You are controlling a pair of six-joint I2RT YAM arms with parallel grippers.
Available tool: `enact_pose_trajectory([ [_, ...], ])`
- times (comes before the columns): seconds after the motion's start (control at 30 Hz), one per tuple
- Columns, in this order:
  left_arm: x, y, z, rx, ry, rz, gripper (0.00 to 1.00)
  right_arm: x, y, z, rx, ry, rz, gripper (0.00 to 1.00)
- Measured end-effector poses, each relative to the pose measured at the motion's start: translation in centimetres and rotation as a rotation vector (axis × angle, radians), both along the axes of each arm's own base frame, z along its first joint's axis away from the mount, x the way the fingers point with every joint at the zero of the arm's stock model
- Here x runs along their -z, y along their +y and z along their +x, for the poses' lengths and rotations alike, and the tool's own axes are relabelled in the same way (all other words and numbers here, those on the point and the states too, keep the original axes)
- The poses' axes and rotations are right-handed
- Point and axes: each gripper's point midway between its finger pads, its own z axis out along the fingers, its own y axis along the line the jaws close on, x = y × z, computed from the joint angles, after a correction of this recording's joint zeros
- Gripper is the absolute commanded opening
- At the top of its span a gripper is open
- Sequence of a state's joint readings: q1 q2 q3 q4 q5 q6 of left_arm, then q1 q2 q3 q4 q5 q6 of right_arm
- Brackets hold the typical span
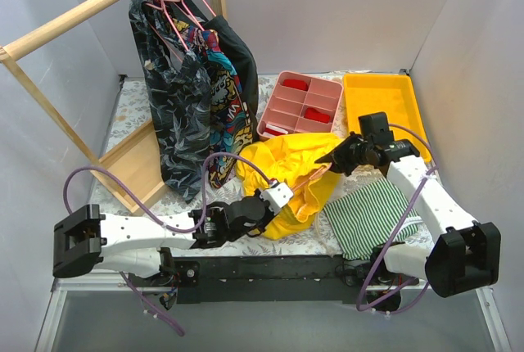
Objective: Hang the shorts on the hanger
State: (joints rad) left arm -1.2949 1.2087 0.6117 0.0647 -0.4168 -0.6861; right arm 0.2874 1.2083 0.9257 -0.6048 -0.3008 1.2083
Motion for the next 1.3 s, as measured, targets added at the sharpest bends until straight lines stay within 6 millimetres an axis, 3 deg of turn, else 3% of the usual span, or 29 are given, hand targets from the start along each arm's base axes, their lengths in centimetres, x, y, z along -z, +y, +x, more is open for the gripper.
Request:
enact_pose_trajectory([
  [0.03, -0.5, -0.1, -0.1, 0.002, 0.002, -0.011, 0.00, -0.6, 0.2, 0.1, -0.015, -0.018, 0.005, 0.39],
  [0.07, -1.1, -0.1, -0.2, 0.002, 0.007, -0.024, 0.00, -1.2, 0.3, 0.2, -0.041, -0.043, 0.008, 0.62],
  [0.13, -2.6, 0.1, -0.4, -0.006, 0.017, -0.059, 0.00, -2.5, 0.7, 0.3, -0.087, -0.087, 0.018, 0.75],
  [0.17, -3.7, 0.3, -0.5, -0.010, 0.023, -0.082, 0.00, -3.2, 0.9, 0.2, -0.123, -0.121, 0.020, 0.93],
  [0.37, -9.4, 0.4, -1.3, -0.005, 0.071, -0.179, 0.00, -9.1, 1.5, 1.0, -0.244, -0.324, 0.020, 0.97],
  [0.6, -16.7, 1.1, -1.7, -0.047, 0.123, -0.274, 0.00, -22.2, 1.7, 2.1, -0.320, -0.729, 0.002, 0.99],
  [0.77, -21.6, 2.6, -1.9, -0.089, 0.146, -0.319, 0.00, -28.3, 1.4, 1.6, -0.337, -0.952, -0.017, 0.99],
  [0.87, -24.8, 3.6, -2.1, -0.112, 0.162, -0.335, 0.00, -30.3, 1.2, 1.3, -0.339, -1.055, -0.031, 0.99],
  [1.1, -29.1, 5.5, -2.6, -0.155, 0.211, -0.361, 0.00, -32.4, -0.1, 1.7, -0.298, -1.200, -0.133, 0.99],
  [1.2, -30.3, 6.7, -2.9, -0.178, 0.234, -0.401, 0.00, -32.1, -0.8, 2.1, -0.268, -1.232, -0.184, 0.98],
  [1.3, -29.7, 8.8, -3.5, -0.204, 0.258, -0.429, 0.00, -30.1, -1.2, 2.8, -0.265, -1.226, -0.228, 0.99],
])
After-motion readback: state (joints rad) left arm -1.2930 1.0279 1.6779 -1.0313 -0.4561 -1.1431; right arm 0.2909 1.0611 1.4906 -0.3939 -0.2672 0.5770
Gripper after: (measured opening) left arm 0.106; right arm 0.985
